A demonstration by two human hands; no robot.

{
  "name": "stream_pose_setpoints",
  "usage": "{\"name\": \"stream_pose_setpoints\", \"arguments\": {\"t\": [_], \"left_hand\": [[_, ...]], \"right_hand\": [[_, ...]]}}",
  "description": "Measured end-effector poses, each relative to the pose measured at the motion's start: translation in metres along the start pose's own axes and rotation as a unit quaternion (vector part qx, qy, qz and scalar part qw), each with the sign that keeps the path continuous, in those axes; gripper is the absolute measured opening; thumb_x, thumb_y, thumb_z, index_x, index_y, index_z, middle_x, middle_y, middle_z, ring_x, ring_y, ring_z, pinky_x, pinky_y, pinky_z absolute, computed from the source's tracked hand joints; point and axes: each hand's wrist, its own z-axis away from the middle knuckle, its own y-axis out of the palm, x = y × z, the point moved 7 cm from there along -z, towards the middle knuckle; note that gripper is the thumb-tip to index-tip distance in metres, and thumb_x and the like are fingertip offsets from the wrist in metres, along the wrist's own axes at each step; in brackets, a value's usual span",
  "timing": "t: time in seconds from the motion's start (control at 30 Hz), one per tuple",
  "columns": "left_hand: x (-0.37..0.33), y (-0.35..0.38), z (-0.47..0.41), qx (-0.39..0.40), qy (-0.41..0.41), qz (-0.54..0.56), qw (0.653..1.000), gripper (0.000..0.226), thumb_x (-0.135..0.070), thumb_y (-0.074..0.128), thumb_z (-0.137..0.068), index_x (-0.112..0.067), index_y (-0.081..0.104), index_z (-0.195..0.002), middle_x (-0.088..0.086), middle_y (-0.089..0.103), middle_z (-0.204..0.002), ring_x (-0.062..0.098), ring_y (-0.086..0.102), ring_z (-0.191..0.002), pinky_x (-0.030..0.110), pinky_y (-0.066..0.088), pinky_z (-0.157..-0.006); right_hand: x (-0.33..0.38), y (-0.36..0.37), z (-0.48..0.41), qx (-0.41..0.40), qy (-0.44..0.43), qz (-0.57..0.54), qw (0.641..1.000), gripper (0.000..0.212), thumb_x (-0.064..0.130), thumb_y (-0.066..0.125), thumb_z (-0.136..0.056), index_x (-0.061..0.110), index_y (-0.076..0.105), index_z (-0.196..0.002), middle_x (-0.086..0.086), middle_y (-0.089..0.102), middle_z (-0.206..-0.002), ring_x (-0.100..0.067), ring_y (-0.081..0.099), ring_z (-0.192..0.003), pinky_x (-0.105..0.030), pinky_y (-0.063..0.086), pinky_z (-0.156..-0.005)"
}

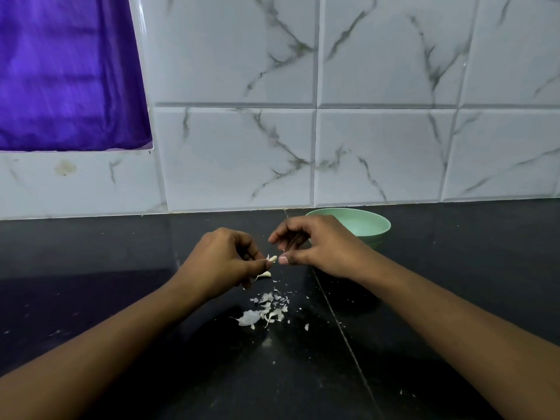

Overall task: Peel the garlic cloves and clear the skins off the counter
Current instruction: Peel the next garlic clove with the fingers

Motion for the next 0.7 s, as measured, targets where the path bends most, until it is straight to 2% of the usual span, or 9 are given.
{"name": "stream_pose_setpoints", "arguments": {"t": [0.13,0.2,0.3,0.43,0.53,0.57,0.63,0.7], "left_hand": [[0.000,0.000,0.000,0.008,0.006,0.005,1.000,0.017,-0.031,0.077,-0.077,-0.019,0.070,-0.068,0.000,0.070,-0.058,0.007,0.067,-0.054,0.025,0.055,-0.064],[0.000,0.001,0.000,0.010,0.004,0.033,0.999,0.016,-0.031,0.077,-0.078,-0.019,0.070,-0.069,0.002,0.070,-0.061,0.012,0.069,-0.058,0.029,0.056,-0.065],[0.004,0.002,0.001,0.005,-0.036,0.138,0.990,0.012,-0.020,0.072,-0.083,-0.010,0.069,-0.076,0.002,0.069,-0.063,0.018,0.070,-0.058,0.030,0.055,-0.060],[0.009,-0.004,-0.001,-0.012,-0.071,0.206,0.976,0.017,-0.018,0.060,-0.092,-0.008,0.062,-0.078,0.002,0.068,-0.066,0.020,0.066,-0.052,0.027,0.046,-0.052],[0.005,-0.006,-0.002,0.020,-0.060,0.142,0.988,0.041,-0.033,0.051,-0.096,-0.005,0.061,-0.067,0.005,0.065,-0.059,0.019,0.065,-0.053,0.027,0.047,-0.051],[0.003,-0.004,-0.001,0.033,-0.050,0.115,0.992,0.042,-0.036,0.052,-0.094,-0.006,0.063,-0.067,0.005,0.066,-0.059,0.017,0.066,-0.054,0.026,0.048,-0.051],[0.000,0.001,0.000,0.046,-0.037,0.127,0.990,0.027,-0.033,0.061,-0.089,-0.009,0.066,-0.077,0.004,0.071,-0.068,0.016,0.069,-0.060,0.022,0.050,-0.051],[0.001,0.007,0.001,0.044,-0.051,0.219,0.973,0.011,-0.021,0.067,-0.085,-0.010,0.068,-0.084,0.006,0.073,-0.074,0.017,0.070,-0.063,0.022,0.051,-0.051]], "right_hand": [[0.006,0.003,0.001,-0.031,-0.034,0.076,0.996,0.011,0.018,0.079,-0.075,0.022,0.075,-0.085,0.007,0.072,-0.077,-0.004,0.065,-0.075,-0.026,0.052,-0.073],[0.005,0.001,0.000,-0.035,-0.030,0.071,0.996,0.008,0.017,0.077,-0.077,0.020,0.074,-0.083,0.008,0.069,-0.069,-0.001,0.063,-0.067,-0.022,0.051,-0.067],[0.000,0.000,0.000,-0.015,-0.002,0.044,0.999,0.009,0.014,0.074,-0.080,0.021,0.070,-0.080,0.016,0.062,-0.061,0.006,0.059,-0.057,-0.010,0.043,-0.061],[-0.005,-0.003,0.000,0.000,0.023,0.047,0.999,0.012,0.012,0.073,-0.081,0.022,0.068,-0.076,0.013,0.064,-0.061,0.004,0.060,-0.057,-0.009,0.045,-0.061],[-0.010,-0.003,0.000,0.017,0.059,-0.047,0.997,0.013,0.007,0.067,-0.085,0.018,0.065,-0.078,0.005,0.067,-0.066,-0.005,0.065,-0.060,-0.014,0.048,-0.060],[-0.012,-0.001,0.000,0.029,0.074,-0.080,0.994,0.011,0.007,0.067,-0.086,0.016,0.065,-0.079,0.003,0.069,-0.067,-0.008,0.066,-0.062,-0.016,0.049,-0.059],[-0.015,0.004,0.002,0.039,0.099,-0.142,0.984,0.008,0.008,0.068,-0.085,0.014,0.066,-0.081,0.003,0.069,-0.066,-0.009,0.066,-0.063,-0.021,0.048,-0.060],[-0.017,0.009,0.003,0.030,0.117,-0.201,0.972,0.009,0.008,0.069,-0.084,0.014,0.065,-0.079,0.005,0.067,-0.063,-0.008,0.064,-0.061,-0.021,0.050,-0.058]]}}
